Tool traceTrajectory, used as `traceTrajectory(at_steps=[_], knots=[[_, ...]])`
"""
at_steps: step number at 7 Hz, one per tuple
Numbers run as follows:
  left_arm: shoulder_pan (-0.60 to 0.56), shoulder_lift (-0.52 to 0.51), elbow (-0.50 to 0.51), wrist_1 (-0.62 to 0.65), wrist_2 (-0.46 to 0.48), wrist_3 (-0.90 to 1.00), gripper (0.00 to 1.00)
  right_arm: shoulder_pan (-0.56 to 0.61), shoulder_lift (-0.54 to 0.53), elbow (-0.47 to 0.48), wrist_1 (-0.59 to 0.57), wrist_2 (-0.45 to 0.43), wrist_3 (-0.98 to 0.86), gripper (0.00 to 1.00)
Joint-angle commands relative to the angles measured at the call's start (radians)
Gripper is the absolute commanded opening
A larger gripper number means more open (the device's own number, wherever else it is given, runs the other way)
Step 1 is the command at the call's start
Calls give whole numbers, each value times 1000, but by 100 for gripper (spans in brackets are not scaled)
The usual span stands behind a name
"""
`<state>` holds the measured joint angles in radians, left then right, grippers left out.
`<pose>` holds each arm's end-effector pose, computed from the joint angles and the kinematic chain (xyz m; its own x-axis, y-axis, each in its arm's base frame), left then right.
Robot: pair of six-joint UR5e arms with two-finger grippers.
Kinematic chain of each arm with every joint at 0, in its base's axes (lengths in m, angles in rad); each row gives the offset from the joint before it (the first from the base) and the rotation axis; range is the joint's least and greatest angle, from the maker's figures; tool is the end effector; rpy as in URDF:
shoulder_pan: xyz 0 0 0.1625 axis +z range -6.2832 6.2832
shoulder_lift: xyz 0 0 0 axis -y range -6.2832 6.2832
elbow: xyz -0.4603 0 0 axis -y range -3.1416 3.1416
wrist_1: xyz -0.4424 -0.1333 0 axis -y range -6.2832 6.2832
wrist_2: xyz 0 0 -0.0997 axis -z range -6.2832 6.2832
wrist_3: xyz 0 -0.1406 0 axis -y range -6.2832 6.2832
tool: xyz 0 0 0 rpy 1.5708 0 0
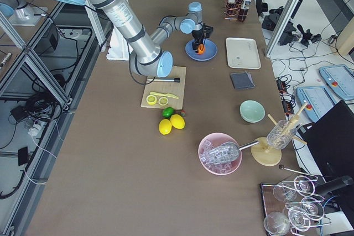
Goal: Pick orange to plate
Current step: 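Release the orange onto the plate and raise the right gripper away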
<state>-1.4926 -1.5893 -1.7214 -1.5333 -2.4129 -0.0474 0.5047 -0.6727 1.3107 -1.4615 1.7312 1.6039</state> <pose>0.0151 -0.5563 0.6280 0.6591 0.1026 -0.7450 -0.0463 0.9943 0.0960 -0.7192 -0.5239 0.2199 0.6291 0.3848 0.6754 -0.4034 0.9043 -0.1396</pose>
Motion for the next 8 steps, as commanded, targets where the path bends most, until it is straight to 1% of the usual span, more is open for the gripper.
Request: traceTrajectory(at_steps=[1,2,3,4,5,6,7,8], knots=[[0,0,0,1,0,0,98,1,2,1,0,-10,-36,100],[0,0,0,-1,0,1,98,24,5,16,-2,-2,-65,100],[0,0,3,-1,0,0,98,78,1,24,-7,34,-88,100],[0,0,8,2,3,0,98,165,-7,54,-99,141,-220,100],[2,0,19,11,9,0,98,255,-75,159,-196,216,-384,100],[2,3,41,15,11,0,98,369,-199,267,-245,308,-559,100],[0,5,45,15,12,0,98,491,-343,356,-275,368,-822,100],[0,5,48,15,12,0,98,573,-508,440,-266,372,-1019,100]])
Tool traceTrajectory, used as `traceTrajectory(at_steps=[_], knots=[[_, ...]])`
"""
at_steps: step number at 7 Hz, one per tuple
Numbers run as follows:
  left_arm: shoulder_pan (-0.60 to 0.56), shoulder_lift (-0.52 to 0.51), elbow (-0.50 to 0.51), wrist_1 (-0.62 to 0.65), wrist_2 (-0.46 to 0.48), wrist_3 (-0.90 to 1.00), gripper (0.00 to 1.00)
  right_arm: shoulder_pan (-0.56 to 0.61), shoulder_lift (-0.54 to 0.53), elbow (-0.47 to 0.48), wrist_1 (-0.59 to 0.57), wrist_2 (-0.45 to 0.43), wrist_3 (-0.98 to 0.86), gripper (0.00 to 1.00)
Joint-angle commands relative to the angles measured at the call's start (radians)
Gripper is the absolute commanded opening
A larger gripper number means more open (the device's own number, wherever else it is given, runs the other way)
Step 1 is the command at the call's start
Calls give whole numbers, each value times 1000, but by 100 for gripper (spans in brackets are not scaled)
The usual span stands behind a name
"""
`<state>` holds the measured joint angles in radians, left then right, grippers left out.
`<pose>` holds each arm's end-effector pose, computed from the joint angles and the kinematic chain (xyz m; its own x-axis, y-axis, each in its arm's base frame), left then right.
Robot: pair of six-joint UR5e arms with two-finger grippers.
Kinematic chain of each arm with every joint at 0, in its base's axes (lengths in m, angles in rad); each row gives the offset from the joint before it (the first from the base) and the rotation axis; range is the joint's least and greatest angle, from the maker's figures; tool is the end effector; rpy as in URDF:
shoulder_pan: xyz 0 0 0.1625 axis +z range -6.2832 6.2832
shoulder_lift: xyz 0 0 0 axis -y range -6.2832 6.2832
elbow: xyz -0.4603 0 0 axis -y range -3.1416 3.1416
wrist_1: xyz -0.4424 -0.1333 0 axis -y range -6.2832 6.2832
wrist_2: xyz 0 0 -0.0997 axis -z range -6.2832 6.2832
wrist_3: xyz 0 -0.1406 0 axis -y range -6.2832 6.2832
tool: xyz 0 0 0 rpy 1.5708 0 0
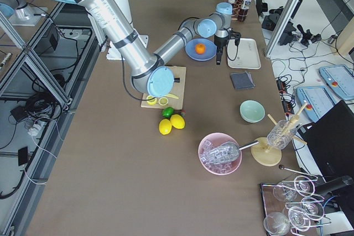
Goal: Pick orange to plate
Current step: 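Release the orange onto the plate and raise the right gripper away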
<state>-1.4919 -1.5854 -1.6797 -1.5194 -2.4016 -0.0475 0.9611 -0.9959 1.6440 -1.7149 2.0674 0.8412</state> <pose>0.0141 -0.5526 0.6556 0.6710 0.0589 -0.7391 -0.0468 0.9982 0.0370 -0.3751 -0.6528 0.3418 0.7664 0.0738 0.6381 -0.1049 0.9944 0.0109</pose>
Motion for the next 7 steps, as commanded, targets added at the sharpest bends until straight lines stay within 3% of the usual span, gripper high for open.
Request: traceTrajectory(at_steps=[1,3,5,7], knots=[[-2,2,12,5,1,2,98,225,-296,123,-8,86,-468,100],[-66,1,20,48,1,2,98,439,-450,112,-9,152,-763,100],[-100,31,20,47,1,2,98,566,-554,91,-8,148,-789,100],[-99,38,37,45,1,-6,98,596,-578,53,-6,146,-783,100]])
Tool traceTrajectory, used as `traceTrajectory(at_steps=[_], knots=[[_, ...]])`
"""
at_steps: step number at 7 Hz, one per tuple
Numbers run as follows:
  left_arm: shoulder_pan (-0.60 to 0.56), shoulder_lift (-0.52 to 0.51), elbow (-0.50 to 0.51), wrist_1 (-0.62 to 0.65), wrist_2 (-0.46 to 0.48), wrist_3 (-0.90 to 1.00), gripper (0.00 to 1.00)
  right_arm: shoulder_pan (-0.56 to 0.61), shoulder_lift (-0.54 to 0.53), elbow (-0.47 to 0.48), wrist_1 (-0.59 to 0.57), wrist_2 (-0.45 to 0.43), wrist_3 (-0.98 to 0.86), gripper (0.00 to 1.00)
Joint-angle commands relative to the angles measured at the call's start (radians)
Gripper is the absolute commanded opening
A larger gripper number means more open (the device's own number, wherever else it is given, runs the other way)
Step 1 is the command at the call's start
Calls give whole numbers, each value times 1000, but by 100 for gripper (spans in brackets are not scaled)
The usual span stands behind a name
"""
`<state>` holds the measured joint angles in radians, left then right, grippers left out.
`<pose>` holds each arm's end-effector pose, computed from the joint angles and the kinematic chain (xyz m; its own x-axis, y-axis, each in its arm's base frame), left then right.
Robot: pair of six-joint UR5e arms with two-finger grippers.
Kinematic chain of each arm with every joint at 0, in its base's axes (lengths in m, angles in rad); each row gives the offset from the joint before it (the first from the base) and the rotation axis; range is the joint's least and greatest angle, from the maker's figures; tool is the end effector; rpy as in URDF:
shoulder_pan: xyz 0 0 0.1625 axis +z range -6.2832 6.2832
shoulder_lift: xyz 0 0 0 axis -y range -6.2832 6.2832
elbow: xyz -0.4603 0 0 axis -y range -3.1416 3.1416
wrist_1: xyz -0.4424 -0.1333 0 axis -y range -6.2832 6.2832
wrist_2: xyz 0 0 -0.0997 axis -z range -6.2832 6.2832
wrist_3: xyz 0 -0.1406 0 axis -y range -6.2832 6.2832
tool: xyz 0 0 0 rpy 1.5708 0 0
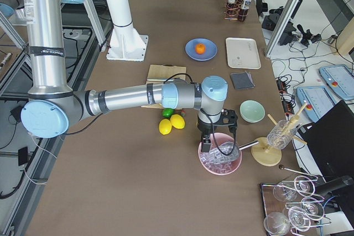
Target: Pick orange to plate
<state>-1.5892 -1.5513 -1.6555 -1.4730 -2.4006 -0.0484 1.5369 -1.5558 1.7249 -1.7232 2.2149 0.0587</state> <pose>-0.0393 -0.5284 0.6920 0.6728 -0.0848 -0.7350 0.0510 0.9964 -0.0682 0.0304 -0.5459 0.6590 0.7995 0.0216 0.6003 -0.0130 0.9997 -0.0186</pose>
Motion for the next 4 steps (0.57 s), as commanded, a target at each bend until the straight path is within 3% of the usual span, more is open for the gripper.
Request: traceTrajectory(at_steps=[1,4], knots=[[-2,0,20,-4,-2,-5,98,20,-14,-43,8,-1,0,100],[-2,-3,22,-10,-2,-5,98,20,-12,-44,10,0,0,100]])
